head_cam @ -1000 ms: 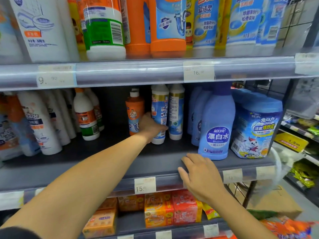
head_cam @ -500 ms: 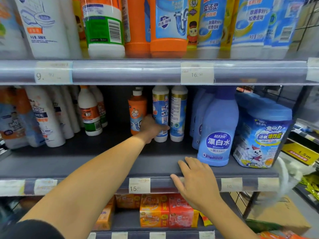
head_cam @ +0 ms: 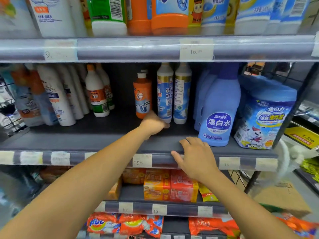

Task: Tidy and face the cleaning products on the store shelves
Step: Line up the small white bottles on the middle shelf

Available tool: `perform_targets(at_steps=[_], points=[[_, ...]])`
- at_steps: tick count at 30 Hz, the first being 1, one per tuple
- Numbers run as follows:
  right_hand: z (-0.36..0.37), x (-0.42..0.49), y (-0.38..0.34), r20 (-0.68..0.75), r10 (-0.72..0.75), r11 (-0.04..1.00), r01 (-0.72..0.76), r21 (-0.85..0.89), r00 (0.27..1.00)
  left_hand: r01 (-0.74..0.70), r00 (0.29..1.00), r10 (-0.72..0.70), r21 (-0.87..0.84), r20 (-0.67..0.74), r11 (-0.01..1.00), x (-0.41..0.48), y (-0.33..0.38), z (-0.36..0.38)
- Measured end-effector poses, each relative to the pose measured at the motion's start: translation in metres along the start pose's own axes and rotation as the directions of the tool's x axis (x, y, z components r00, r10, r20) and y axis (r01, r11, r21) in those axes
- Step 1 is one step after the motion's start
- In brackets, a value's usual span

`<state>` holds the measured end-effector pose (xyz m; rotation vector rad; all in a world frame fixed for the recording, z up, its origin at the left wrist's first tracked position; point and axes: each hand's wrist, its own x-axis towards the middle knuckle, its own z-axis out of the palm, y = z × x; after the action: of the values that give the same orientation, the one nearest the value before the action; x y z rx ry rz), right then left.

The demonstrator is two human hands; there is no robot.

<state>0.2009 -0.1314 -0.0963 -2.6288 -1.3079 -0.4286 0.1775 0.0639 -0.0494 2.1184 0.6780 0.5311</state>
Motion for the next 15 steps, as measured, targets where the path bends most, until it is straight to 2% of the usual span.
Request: perform_targets(at_steps=[4, 8, 12, 15], points=[[-0.012, 0.003, -0.004, 0.114, 0.029, 0.995, -0.04, 0.096, 0.993, -0.024, 0.986, -0.012, 0.214, 0.166, 0.976, -0.04, 0.001, -0.023], [-0.049, 0.001, -0.017, 0.257, 0.006, 0.972, -0.066, 0.225, 0.966, -0.177, 0.953, 0.049, 0.417, 0.3, 0.891, -0.081, 0.011, -0.051], [-0.1, -0.007, -0.034, 0.265, -0.055, 0.965, -0.016, 0.26, 0.963, -0.297, 0.915, 0.064, 0.555, 0.399, 0.777, -0.118, 0.039, -0.084], [-0.137, -0.016, -0.043, 0.274, -0.06, 0.967, -0.013, 0.256, 0.96, -0.363, 0.885, 0.066, 0.594, 0.461, 0.718, -0.14, 0.064, -0.107]])
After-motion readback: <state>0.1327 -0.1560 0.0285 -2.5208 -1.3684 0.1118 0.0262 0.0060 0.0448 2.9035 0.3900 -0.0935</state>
